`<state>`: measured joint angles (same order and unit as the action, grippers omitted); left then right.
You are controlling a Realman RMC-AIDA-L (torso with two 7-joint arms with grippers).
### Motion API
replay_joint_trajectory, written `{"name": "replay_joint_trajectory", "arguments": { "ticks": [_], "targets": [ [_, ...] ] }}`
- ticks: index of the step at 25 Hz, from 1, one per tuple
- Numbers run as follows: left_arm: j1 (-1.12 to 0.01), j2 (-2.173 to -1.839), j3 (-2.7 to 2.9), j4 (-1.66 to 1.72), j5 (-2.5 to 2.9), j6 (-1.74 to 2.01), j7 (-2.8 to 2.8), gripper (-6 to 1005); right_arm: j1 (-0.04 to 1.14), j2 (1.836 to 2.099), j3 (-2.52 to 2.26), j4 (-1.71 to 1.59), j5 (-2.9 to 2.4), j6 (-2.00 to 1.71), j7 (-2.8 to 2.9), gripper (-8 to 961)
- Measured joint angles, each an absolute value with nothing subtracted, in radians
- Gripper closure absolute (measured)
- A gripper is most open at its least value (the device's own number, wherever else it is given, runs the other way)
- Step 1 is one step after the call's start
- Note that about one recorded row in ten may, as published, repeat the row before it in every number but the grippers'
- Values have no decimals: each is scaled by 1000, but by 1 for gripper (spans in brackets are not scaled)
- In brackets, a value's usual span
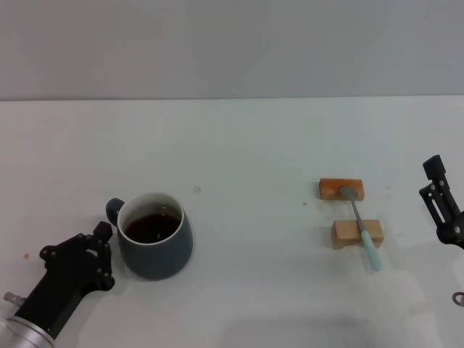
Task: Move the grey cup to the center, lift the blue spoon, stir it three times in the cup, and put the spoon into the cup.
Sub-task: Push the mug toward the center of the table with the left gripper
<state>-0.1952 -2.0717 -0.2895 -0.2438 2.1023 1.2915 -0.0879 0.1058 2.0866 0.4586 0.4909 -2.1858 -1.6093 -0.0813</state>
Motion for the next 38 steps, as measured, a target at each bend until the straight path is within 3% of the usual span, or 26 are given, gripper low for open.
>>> {"name": "replay_joint_trajectory", "arguments": {
  "ticks": [38],
  "targets": [
    [-264,-2075,-131,-298,2104,1286,-91,887,106,2086,436,492,-2186,-1620,-81,179]
  ]
}}
